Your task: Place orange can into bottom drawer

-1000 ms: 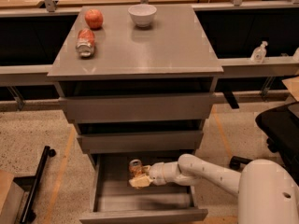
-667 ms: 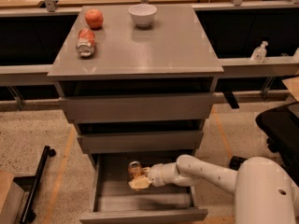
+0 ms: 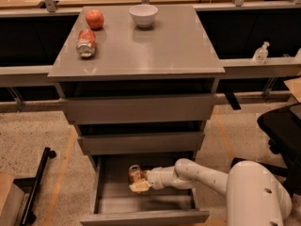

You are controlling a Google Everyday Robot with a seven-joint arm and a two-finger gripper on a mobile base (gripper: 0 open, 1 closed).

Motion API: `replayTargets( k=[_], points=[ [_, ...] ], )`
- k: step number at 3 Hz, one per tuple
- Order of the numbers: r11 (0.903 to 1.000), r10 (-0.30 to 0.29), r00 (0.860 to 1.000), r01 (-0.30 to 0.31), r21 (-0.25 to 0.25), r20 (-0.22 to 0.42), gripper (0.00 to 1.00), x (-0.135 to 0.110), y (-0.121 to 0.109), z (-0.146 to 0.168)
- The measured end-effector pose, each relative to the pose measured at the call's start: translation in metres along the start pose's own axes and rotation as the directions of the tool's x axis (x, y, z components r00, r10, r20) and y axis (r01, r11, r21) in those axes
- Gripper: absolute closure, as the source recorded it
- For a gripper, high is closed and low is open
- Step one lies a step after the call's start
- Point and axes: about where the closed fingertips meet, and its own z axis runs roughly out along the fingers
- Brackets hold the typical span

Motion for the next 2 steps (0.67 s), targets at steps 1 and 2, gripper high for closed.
replayTargets(
  k=[1,2],
  points=[
    [1.0000,0.005,0.999,-0.005,0.005,-0.038,1.00,0.011,0.001,0.008],
    [0.9991,-0.042,0.998,0.041,-0.007,-0.049,1.00,0.018,-0.005,0.027]
  ],
)
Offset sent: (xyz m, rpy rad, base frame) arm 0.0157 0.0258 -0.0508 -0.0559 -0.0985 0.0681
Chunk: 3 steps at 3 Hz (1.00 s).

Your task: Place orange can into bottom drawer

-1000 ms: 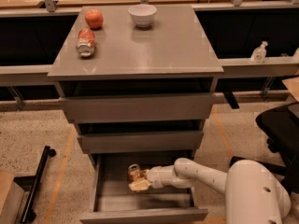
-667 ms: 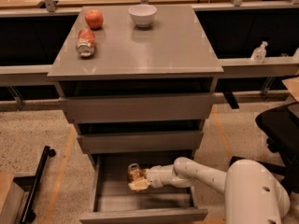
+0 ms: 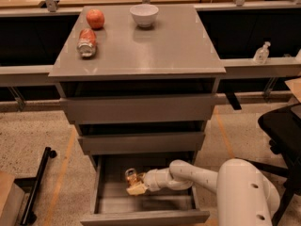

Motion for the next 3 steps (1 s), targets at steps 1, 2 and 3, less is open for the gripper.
replayTargets(
  k=[1,2,3],
  points=[
    [0.9988,-0.048,0.999,0.048,-0.009,0.004,1.00,0.009,-0.014,0.018],
    [0.9959,-0.091,0.995,0.090,0.004,0.034,1.00,0.020,-0.035,0.032],
    [0.9941,-0.108,0.991,0.108,0.012,0.073,0.82,0.031,-0.050,0.043]
  ],
)
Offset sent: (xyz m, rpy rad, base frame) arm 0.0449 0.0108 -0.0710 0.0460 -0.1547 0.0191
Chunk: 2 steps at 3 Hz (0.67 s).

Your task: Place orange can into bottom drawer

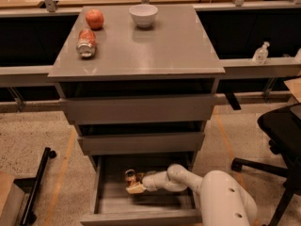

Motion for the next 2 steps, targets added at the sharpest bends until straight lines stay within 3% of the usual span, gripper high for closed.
replayTargets(
  k=[2],
  points=[
    [0.9998,-0.005,0.999,0.005,0.018,0.035,0.35,0.0130,-0.0116,0.0047]
  ],
)
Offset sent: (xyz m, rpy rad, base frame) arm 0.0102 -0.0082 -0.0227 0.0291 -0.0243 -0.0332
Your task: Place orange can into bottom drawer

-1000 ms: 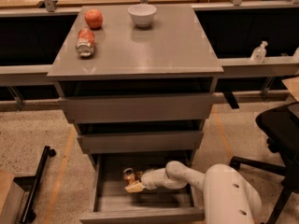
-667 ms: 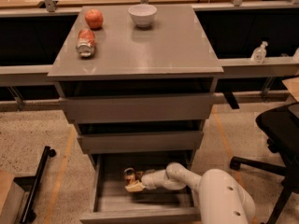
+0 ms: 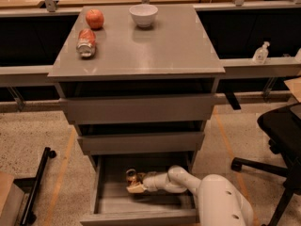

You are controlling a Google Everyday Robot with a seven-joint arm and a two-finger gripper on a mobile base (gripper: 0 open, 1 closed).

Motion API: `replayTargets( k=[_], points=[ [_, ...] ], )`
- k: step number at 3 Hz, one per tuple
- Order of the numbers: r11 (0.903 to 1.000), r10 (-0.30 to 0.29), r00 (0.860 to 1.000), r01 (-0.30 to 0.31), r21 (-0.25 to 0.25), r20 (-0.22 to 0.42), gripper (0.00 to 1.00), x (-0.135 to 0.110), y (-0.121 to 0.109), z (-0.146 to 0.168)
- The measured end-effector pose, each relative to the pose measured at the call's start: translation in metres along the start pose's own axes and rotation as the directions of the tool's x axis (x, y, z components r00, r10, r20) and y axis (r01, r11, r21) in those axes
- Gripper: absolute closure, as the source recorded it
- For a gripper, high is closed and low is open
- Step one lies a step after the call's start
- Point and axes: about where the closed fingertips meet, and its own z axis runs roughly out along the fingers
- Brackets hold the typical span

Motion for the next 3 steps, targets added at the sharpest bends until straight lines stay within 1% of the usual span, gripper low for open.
replayTargets(
  k=[1,2,3],
  points=[
    [0.9999,0.001,1.000,-0.001,-0.013,0.003,0.12,0.0021,0.0009,0.0026],
    [0.9999,0.001,1.000,-0.001,-0.016,0.004,0.00,0.0020,0.0024,0.0046],
    [0.9999,0.001,1.000,-0.001,-0.017,0.004,0.00,0.0020,0.0025,0.0047]
  ],
)
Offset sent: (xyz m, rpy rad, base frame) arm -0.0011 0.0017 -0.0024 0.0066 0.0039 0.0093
